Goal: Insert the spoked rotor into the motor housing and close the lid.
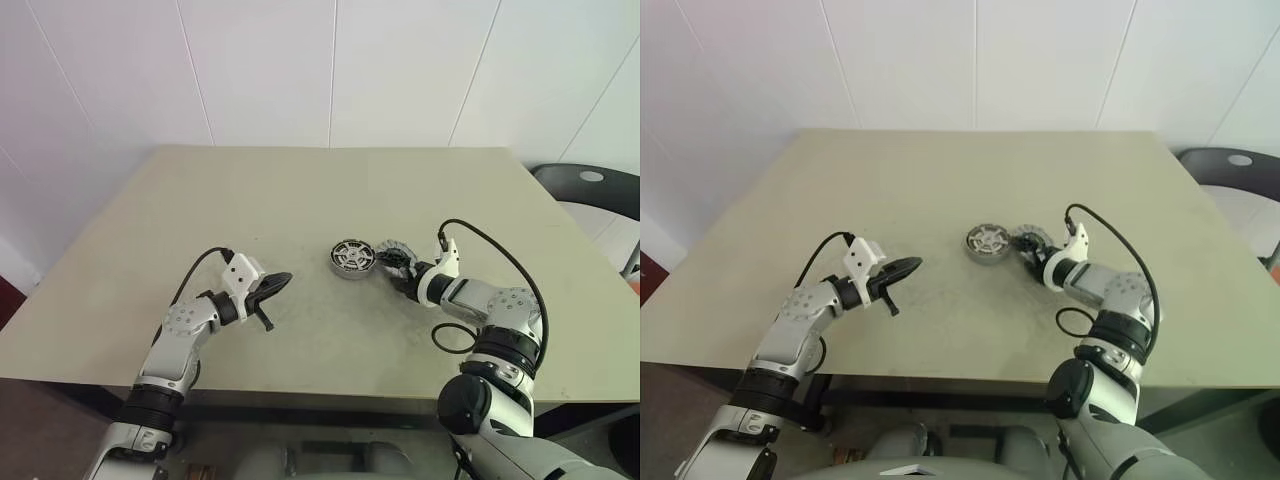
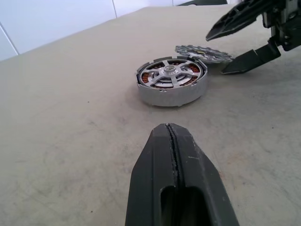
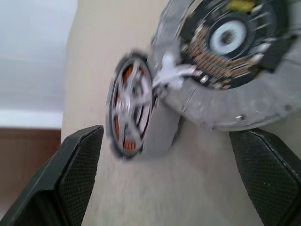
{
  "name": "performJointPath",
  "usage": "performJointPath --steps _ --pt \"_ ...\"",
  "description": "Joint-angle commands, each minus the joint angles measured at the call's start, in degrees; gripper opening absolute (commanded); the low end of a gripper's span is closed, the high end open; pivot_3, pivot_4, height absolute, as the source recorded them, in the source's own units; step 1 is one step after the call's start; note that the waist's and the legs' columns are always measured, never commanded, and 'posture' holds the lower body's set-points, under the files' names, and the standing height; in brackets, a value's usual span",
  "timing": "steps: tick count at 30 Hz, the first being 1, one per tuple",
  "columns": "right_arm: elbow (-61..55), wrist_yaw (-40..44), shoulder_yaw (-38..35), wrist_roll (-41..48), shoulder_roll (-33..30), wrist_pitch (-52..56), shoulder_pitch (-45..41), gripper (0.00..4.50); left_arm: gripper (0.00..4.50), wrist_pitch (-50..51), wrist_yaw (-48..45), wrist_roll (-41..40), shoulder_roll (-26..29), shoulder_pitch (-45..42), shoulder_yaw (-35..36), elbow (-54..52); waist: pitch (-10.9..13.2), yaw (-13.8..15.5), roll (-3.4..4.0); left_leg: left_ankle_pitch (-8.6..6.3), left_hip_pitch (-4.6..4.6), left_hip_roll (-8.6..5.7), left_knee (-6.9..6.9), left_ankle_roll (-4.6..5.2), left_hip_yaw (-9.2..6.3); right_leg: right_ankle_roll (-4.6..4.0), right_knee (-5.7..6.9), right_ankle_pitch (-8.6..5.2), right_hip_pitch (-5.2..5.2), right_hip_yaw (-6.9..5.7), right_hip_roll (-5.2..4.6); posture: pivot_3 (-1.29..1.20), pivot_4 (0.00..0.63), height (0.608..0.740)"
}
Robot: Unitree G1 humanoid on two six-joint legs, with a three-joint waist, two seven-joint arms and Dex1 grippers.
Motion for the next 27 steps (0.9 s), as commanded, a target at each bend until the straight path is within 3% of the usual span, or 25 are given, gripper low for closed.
performJointPath --steps 1,12,22,25,27 --pt "-0.05 -3.42 -1.91 1.11 -0.9 -7.19 -0.87 4.44 0.0 -0.8 0.08 0.25 0.01 -1.37 0.37 -0.82 0.0 -0.04 0.0 0.06 -0.13 0.0 -0.02 0.11 0.01 0.01 0.03 0.01 0.0 0.0 0.02 0.0 0.0 0.74" --pt "2.15 -5.96 -0.29 8.12 1.29 -13.94 -2.06 4.44 0.0 -0.93 0.13 0.57 -0.06 -1.76 0.34 -0.35 0.08 -0.52 0.12 0.08 -0.52 0.04 -0.14 0.2 0.01 0.4 0.15 0.05 -0.46 -0.01 0.25 0.0 0.0 0.74" --pt "2.44 -7.17 3.65 11.7 2.78 -9.8 -0.74 1.31 0.0 -1.2 0.35 1.13 -0.01 -1.96 0.47 0.21 0.1 -1.64 0.16 0.08 -0.51 0.06 -0.14 0.2 0.01 0.42 0.17 0.05 -0.46 -0.01 0.27 0.0 0.0 0.74" --pt "2.28 -7.12 3.81 13.06 2.96 -10.4 -0.8 1.31 0.0 -1.36 0.37 1.23 -0.07 -1.98 0.41 0.44 0.1 -1.61 0.16 0.08 -0.51 0.06 -0.14 0.2 0.01 0.42 0.17 0.05 -0.45 -0.01 0.27 0.0 0.0 0.74" --pt "1.98 -6.98 3.59 14.15 3.0 -11.31 -1.01 0.97 0.0 -1.43 0.36 1.29 -0.13 -2.1 0.35 0.65 0.1 -1.6 0.16 0.08 -0.52 0.06 -0.14 0.2 0.01 0.42 0.16 0.05 -0.45 -0.01 0.27 0.0 0.0 0.74"
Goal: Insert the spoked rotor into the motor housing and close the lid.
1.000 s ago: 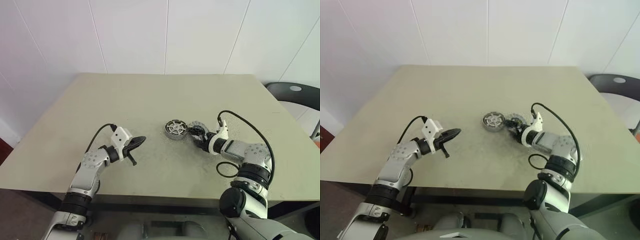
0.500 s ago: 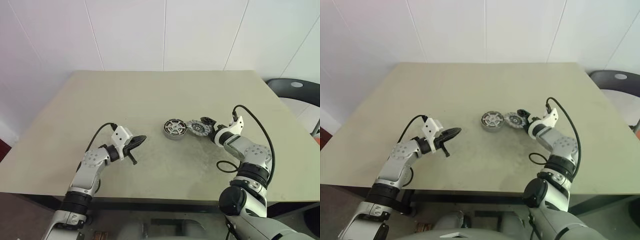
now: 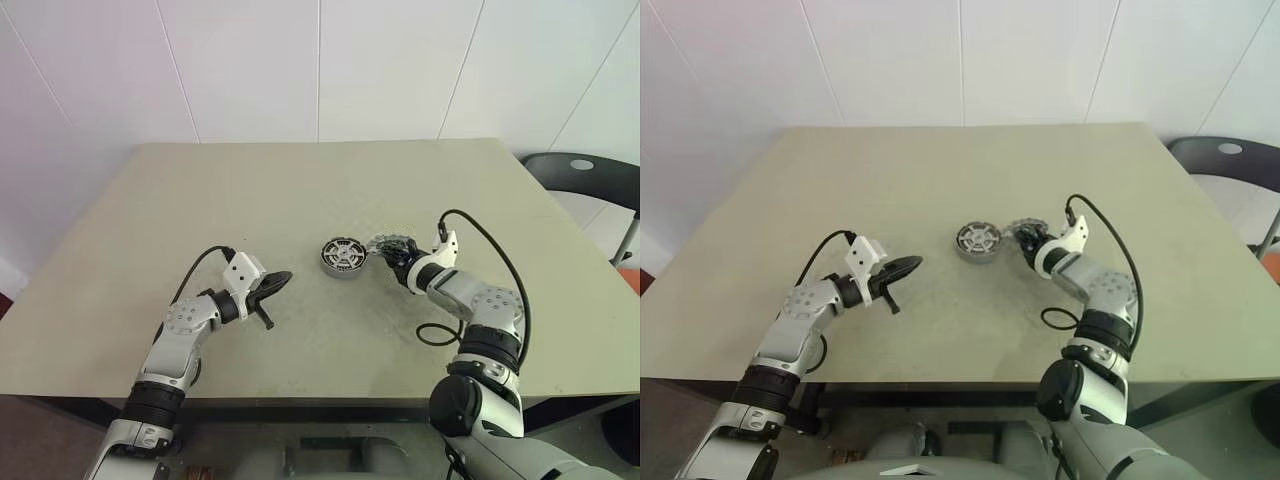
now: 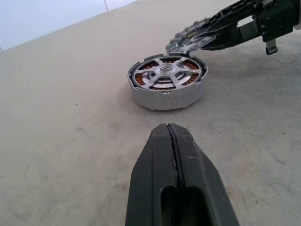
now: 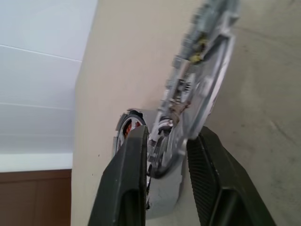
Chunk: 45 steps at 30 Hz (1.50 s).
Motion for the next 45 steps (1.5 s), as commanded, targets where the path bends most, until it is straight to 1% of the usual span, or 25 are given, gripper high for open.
performJointPath --steps 1,3,4,11,12,15,17,21,24,30,34,38,45 --pt "-1.24 0.61 0.71 2.97 0.16 -1.77 -0.96 0.78 0.0 -1.33 0.22 0.5 0.07 -1.24 0.35 -0.33 0.0 0.01 0.0 0.0 0.0 0.0 0.0 0.0 0.0 0.0 0.0 0.0 0.0 0.0 0.0 0.0 0.0 0.74" --pt "-1.44 1.23 1.98 2.67 -0.27 -2.52 -0.97 0.16 0.0 -1.39 0.2 0.57 0.04 -1.43 0.32 -0.04 0.01 0.0 0.02 0.0 0.0 0.0 0.0 0.0 0.0 0.0 0.0 0.0 -0.01 0.0 0.0 0.0 0.0 0.74" --pt "-1.4 1.35 2.52 2.53 -0.46 -2.77 -0.93 0.01 0.0 -1.42 0.19 0.6 0.03 -1.51 0.31 0.07 0.01 0.0 0.02 0.0 0.0 0.0 -0.01 0.0 0.0 0.01 0.0 0.0 -0.01 0.0 0.0 0.0 0.0 0.74" --pt "-1.2 2.74 4.94 2.56 -1.0 -5.51 -0.82 0.02 0.0 -1.56 0.34 0.89 0.02 -1.78 0.5 0.38 0.02 0.0 0.03 0.0 -0.02 0.0 -0.01 0.0 0.0 0.03 0.0 -0.01 -0.02 0.0 0.03 0.0 0.0 0.74" --pt "-1.58 3.47 5.88 2.28 -1.27 -5.56 -0.65 0.02 0.0 -1.58 0.38 0.94 0.03 -1.74 0.55 0.35 0.02 0.01 0.03 0.0 -0.02 0.0 -0.01 0.0 0.0 0.03 0.0 -0.01 -0.03 0.0 0.03 0.0 0.0 0.74" --pt "-3.84 8.02 12.09 -0.8 -3.65 -7.02 0.62 0.02 0.0 -1.62 0.48 1.07 0.03 -1.65 0.64 0.29 0.02 0.04 0.03 0.0 -0.02 0.0 -0.01 0.0 0.0 0.03 0.0 -0.01 -0.02 0.0 0.03 0.0 0.0 0.74" --pt "-4.84 11.34 17.55 -4.12 -6.48 -9.08 1.29 0.02 0.0 -1.64 0.52 1.16 0.06 -1.65 0.58 0.28 0.02 -0.01 0.03 0.0 -0.02 -0.01 -0.01 0.01 0.01 0.03 -0.01 -0.01 -0.02 0.0 0.03 0.0 0.0 0.74" --pt "-5.35 15.97 25.47 -9.85 -10.51 -13.81 2.24 0.02 0.0 -1.72 0.47 1.18 0.15 -1.81 0.52 0.39 0.02 0.02 0.03 0.0 -0.02 -0.01 -0.01 0.01 0.02 0.04 0.0 -0.01 -0.04 0.0 0.04 0.0 0.0 0.74" --pt "-5.28 17.73 30.89 -15.56 -12.79 -19.27 3.13 0.02 0.0 -1.73 0.41 1.17 0.17 -1.88 0.5 0.39 0.02 0.13 0.03 0.0 -0.02 0.0 -0.01 0.01 0.01 0.05 0.0 -0.02 -0.04 0.0 0.05 0.0 0.0 0.74" --pt "-7.64 18.66 41.21 -27.77 -14.94 -32.86 5.28 0.02 0.0 -1.54 0.49 1.18 0.17 -1.69 0.47 0.11 0.03 0.22 0.02 0.0 -0.03 -0.03 0.03 0.01 0.02 0.06 0.0 -0.02 -0.02 0.0 0.03 0.0 0.0 0.74" --pt "-8.81 20.51 46.97 -34.51 -16.62 -40.14 6.27 0.02 0.0 -1.45 0.54 1.19 0.23 -1.71 0.53 0.13 0.03 0.19 0.01 0.0 -0.03 -0.04 0.05 0.01 0.02 0.06 0.01 -0.02 -0.02 0.0 0.03 0.0 0.0 0.74" --pt "-9.73 24.99 52.34 -40.06 -19.72 -47.42 7.57 0.02 0.0 -1.47 0.62 1.24 0.25 -1.75 0.54 0.18 0.04 0.19 0.0 0.0 -0.03 -0.04 0.05 0.01 0.02 0.06 0.01 -0.02 -0.02 -0.01 0.04 0.0 0.0 0.74" --pt "-9.27 29.92 56.66 -46.03 -23.04 -55.55 8.73 0.02 0.0 -1.49 0.57 1.27 0.26 -1.77 0.49 0.19 0.04 0.11 -0.02 0.0 0.03 -0.03 0.06 0.01 0.02 0.06 0.04 -0.02 0.01 -0.01 0.08 0.0 0.0 0.74"
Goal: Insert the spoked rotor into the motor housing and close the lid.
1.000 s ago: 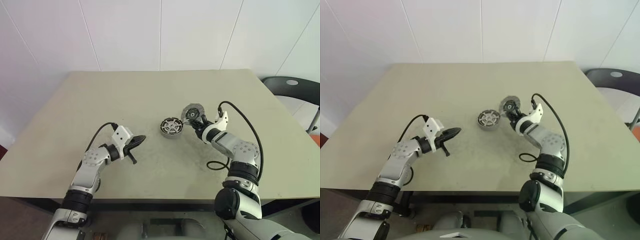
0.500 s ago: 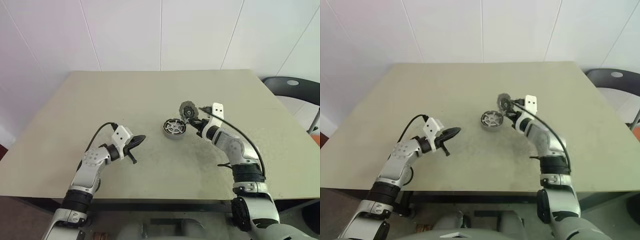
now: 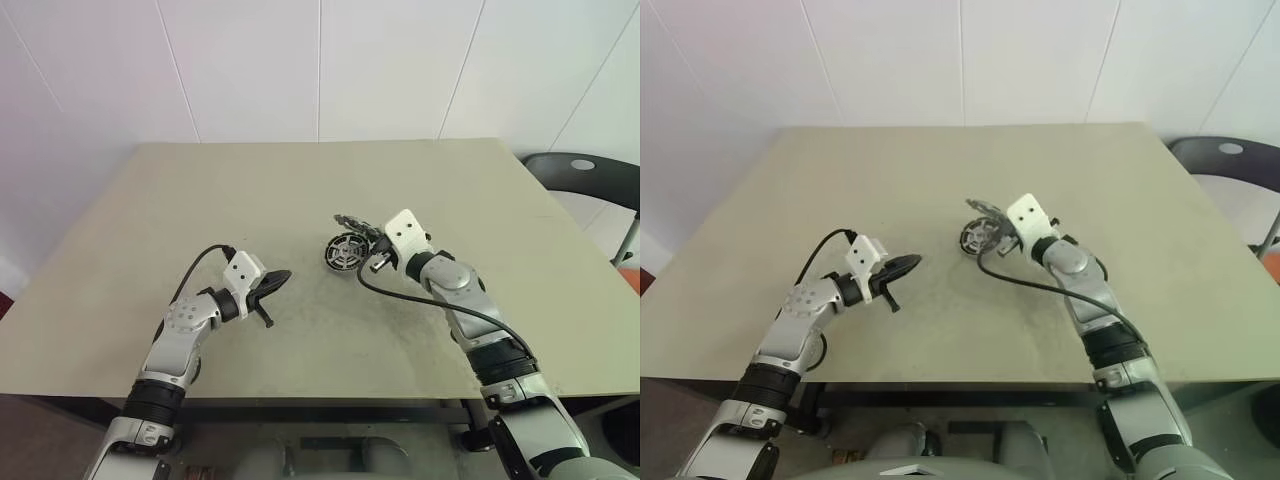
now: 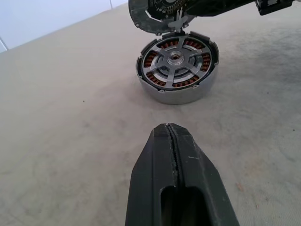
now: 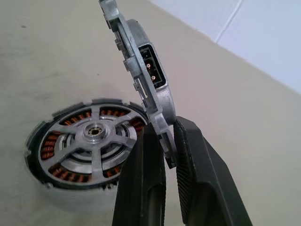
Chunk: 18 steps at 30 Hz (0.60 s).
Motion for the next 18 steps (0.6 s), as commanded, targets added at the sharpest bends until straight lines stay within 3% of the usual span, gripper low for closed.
performJointPath --steps 1,3,13,18 --pt "-2.43 2.97 1.57 -2.16 -1.11 -4.23 -0.21 0.02 0.0 -1.19 -0.1 0.13 0.32 -1.17 0.51 -0.55 0.0 0.05 0.0 0.0 0.02 0.0 0.0 0.0 0.0 0.0 0.0 0.0 0.01 0.0 0.0 0.0 0.0 0.74" --pt "-2.68 4.36 1.02 -1.22 -0.73 -4.68 0.37 0.02 0.0 -1.18 -0.08 0.16 0.33 -1.22 0.51 -0.51 0.0 -0.05 -0.02 0.0 0.04 0.01 0.0 0.0 0.0 0.0 0.0 0.0 0.03 0.0 0.01 0.0 0.0 0.74" --pt "-2.3 5.57 -1.78 0.36 1.01 -3.9 0.69 3.27 0.0 -0.99 -0.17 0.13 0.56 -0.93 0.54 -0.86 0.0 0.14 -0.03 0.0 0.3 0.02 0.03 0.0 0.0 -0.02 0.04 -0.01 0.27 0.0 -0.01 0.0 0.0 0.74" --pt "-4.16 9.72 -2.5 4.12 1.76 -0.94 1.8 3.27 0.0 -0.81 -0.23 0.32 0.52 -1.21 0.29 -0.52 0.0 0.18 -0.03 0.0 0.31 0.02 0.02 0.0 0.0 -0.02 0.04 -0.01 0.28 0.01 -0.02 0.0 0.0 0.74"
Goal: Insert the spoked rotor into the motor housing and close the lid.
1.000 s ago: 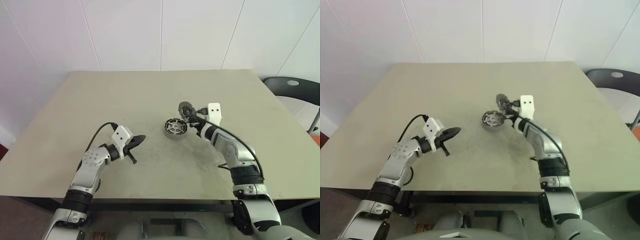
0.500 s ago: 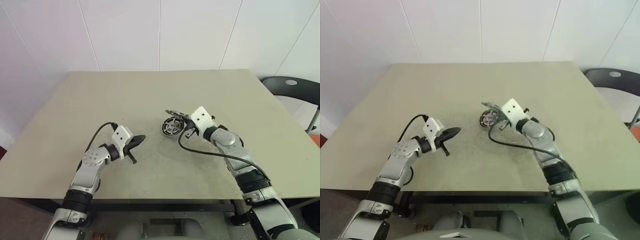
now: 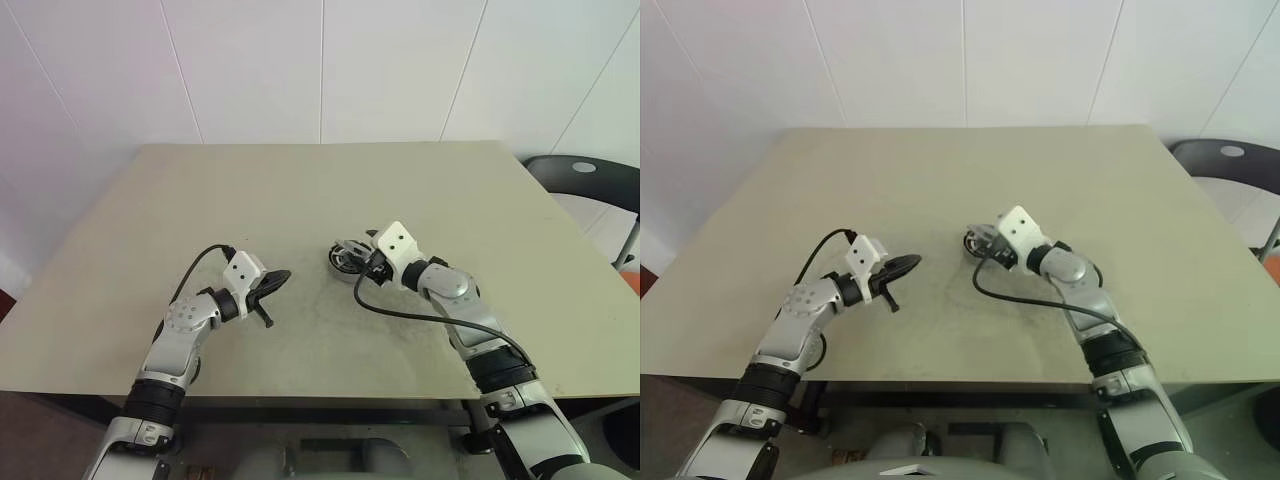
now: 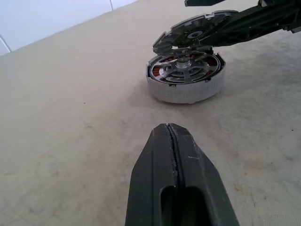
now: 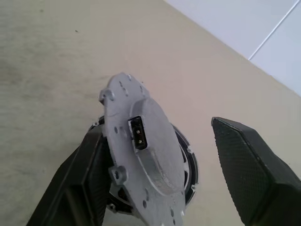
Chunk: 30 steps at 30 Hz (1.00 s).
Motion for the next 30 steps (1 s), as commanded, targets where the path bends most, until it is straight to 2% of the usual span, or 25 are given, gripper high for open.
performJointPath --steps 1,4,8,11,14,16,20,24,30 --pt "-4.95 4.31 -2.43 6.08 1.09 4.05 0.19 3.27 0.0 -0.77 -0.2 0.38 0.39 -1.25 0.19 -0.44 0.0 -0.01 0.0 0.0 0.0 0.0 0.0 0.0 0.0 0.0 0.0 0.0 0.0 0.0 0.0 0.0 0.0 0.74" --pt "-9.09 8.69 -5.52 15.53 2.73 13.39 1.24 3.27 0.0 -0.77 -0.26 0.73 0.4 -1.39 -0.18 -0.09 -0.01 0.01 -0.01 0.0 0.02 0.02 -0.01 0.0 -0.01 0.01 0.01 0.01 0.01 0.01 -0.01 0.0 0.0 0.74" --pt "-11.01 8.07 -7.95 19.2 3.43 18.42 0.94 3.27 0.0 -1.01 -0.57 0.22 0.24 -1.43 -0.03 -0.26 -0.01 0.04 -0.01 0.0 0.05 0.03 0.0 0.0 -0.01 0.0 0.02 0.01 0.04 0.01 -0.11 0.0 0.0 0.74" --pt "-9.32 5.12 -8.25 17.17 3.85 17.27 0.25 3.27 0.0 -1.16 -1.0 -0.25 0.2 -1.44 0.22 -0.51 -0.01 0.05 -0.01 -0.01 0.06 0.02 0.01 -0.02 -0.01 -0.02 0.02 0.0 0.04 0.01 -0.14 0.0 0.0 0.74" --pt "-5.27 0.4 -5.95 11.36 3.91 14.42 -0.6 3.82 0.0 -1.09 -1.32 -0.64 0.3 -1.28 0.58 -1.01 -0.01 0.01 -0.01 -0.01 0.06 0.02 -0.01 -0.02 -0.01 -0.03 0.01 0.0 0.01 0.01 -0.15 0.0 0.0 0.74" --pt "-4.33 0.12 -4.56 9.89 4.34 13.52 -0.72 4.47 0.0 -1.12 -1.38 -0.71 0.4 -1.24 0.75 -1.13 -0.01 0.0 -0.01 -0.01 0.05 0.02 -0.02 -0.02 -0.01 -0.03 0.01 -0.01 0.0 0.01 -0.15 0.0 0.0 0.74" --pt "-0.69 -1.14 -3.3 7.82 5.98 13.84 -2.47 4.47 0.0 -1.15 -1.29 -0.77 0.46 -1.17 0.9 -1.28 -0.01 -0.2 -0.01 -0.01 0.04 0.02 -0.04 -0.02 0.0 -0.02 0.01 0.0 -0.01 0.02 -0.12 0.0 0.0 0.74" --pt "2.68 -4.43 -6.57 10.88 10.72 20.94 -6.84 4.47 0.0 -1.0 -1.31 -0.85 0.48 -1.02 0.87 -1.48 -0.01 -0.15 -0.01 -0.01 0.07 0.02 0.0 -0.02 0.0 -0.02 0.1 0.01 -0.01 0.03 -0.1 0.0 0.0 0.74" --pt "3.13 -5.48 -5.84 10.13 13.44 21.01 -9.69 4.47 0.0 -0.86 -1.34 -0.82 0.39 -1.17 0.71 -1.51 -0.01 -0.03 -0.01 -0.01 0.05 0.01 -0.02 -0.02 0.0 0.0 0.07 0.01 0.0 0.04 -0.13 0.0 0.0 0.74"
